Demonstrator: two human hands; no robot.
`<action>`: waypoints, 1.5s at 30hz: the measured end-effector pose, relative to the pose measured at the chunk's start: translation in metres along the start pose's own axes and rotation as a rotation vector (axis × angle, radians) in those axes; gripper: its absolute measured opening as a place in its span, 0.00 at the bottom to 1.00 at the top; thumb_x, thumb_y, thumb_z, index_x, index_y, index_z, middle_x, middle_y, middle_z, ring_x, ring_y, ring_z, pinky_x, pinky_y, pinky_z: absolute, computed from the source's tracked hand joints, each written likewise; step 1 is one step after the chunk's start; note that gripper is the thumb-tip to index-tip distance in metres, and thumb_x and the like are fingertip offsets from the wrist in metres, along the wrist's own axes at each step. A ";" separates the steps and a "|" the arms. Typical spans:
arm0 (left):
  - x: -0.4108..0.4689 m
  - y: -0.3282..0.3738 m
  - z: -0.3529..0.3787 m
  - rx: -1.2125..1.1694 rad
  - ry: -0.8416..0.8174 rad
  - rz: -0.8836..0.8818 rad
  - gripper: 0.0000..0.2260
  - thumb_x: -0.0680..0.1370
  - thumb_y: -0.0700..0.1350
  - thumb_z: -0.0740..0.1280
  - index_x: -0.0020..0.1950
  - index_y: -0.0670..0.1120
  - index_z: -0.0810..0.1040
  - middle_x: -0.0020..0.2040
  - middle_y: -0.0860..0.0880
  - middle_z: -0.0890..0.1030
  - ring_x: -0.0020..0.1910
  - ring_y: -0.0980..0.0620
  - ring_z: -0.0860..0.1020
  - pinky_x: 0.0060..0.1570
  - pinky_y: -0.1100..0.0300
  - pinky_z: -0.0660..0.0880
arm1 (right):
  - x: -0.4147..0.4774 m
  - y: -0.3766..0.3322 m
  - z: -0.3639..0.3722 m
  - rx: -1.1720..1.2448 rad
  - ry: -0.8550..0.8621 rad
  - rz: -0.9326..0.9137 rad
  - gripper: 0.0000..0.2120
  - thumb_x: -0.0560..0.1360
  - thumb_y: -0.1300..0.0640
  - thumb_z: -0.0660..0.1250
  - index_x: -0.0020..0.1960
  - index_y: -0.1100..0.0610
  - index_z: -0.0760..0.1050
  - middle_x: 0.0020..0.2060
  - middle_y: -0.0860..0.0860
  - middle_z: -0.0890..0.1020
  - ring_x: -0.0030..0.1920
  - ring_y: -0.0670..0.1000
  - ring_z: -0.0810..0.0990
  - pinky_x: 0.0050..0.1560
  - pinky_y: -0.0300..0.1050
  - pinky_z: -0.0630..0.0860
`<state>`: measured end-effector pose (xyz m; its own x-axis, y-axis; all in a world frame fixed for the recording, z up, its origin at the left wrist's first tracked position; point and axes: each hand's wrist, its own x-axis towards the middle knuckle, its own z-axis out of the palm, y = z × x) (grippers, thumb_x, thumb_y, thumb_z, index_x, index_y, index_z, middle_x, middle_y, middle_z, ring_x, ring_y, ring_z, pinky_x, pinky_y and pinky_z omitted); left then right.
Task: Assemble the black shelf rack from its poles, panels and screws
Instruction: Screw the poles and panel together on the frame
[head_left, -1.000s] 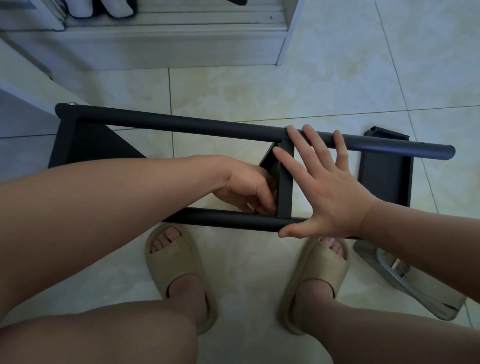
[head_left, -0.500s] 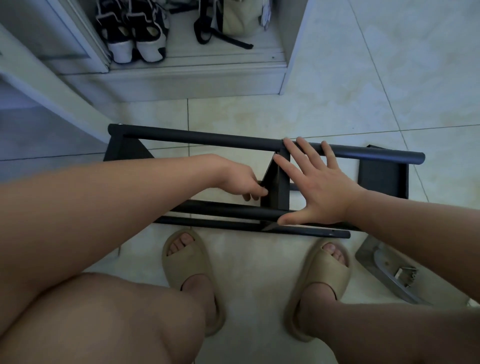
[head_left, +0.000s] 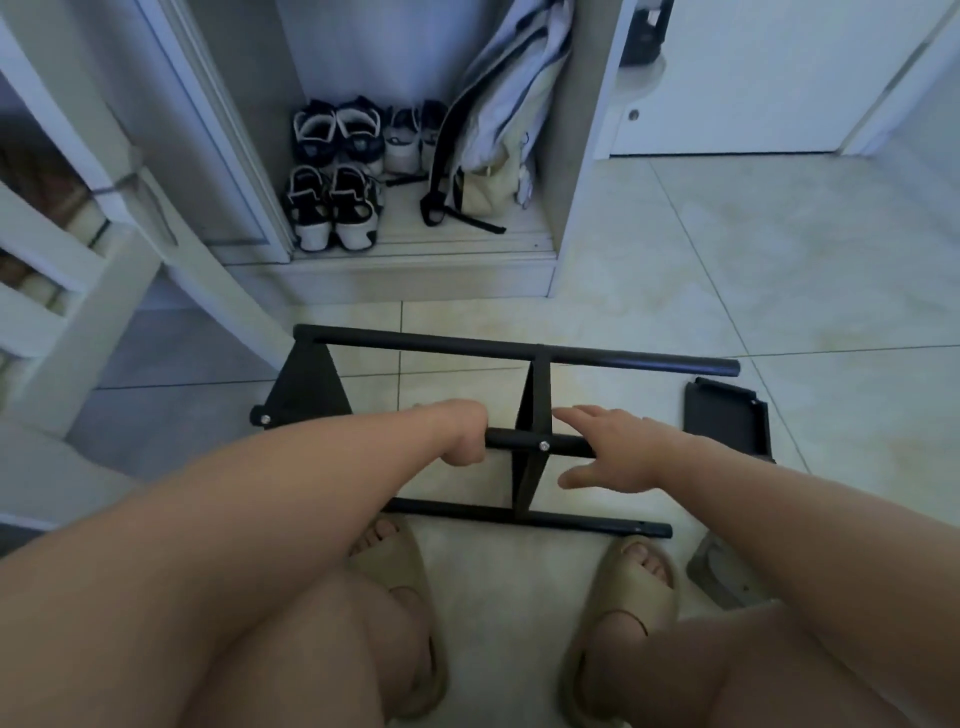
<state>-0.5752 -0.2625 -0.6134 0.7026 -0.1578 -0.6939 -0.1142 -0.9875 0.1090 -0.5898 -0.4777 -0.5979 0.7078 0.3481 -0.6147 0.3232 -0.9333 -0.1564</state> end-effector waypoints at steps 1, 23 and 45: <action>0.000 -0.001 -0.005 -0.033 0.066 -0.033 0.10 0.80 0.46 0.65 0.61 0.46 0.76 0.58 0.46 0.79 0.57 0.42 0.77 0.60 0.48 0.71 | -0.002 -0.002 -0.002 0.016 0.029 0.009 0.43 0.77 0.34 0.65 0.83 0.44 0.46 0.82 0.47 0.55 0.79 0.56 0.60 0.75 0.61 0.62; 0.131 -0.042 -0.038 -0.031 0.724 -0.082 0.12 0.84 0.47 0.59 0.66 0.59 0.69 0.60 0.51 0.72 0.60 0.45 0.70 0.67 0.39 0.61 | 0.147 0.038 -0.007 0.053 0.472 0.095 0.38 0.78 0.28 0.39 0.82 0.43 0.35 0.81 0.49 0.34 0.80 0.55 0.30 0.79 0.60 0.35; 0.229 -0.068 -0.004 -0.243 0.594 -0.070 0.22 0.82 0.54 0.60 0.76 0.51 0.65 0.77 0.47 0.64 0.74 0.42 0.63 0.69 0.43 0.62 | 0.232 0.061 0.012 0.138 0.315 -0.001 0.40 0.74 0.27 0.39 0.83 0.42 0.42 0.83 0.47 0.42 0.82 0.52 0.38 0.80 0.56 0.41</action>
<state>-0.4037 -0.2318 -0.7773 0.9798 0.0013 -0.2001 0.0594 -0.9568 0.2847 -0.4134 -0.4545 -0.7588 0.8738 0.3391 -0.3485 0.2512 -0.9285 -0.2734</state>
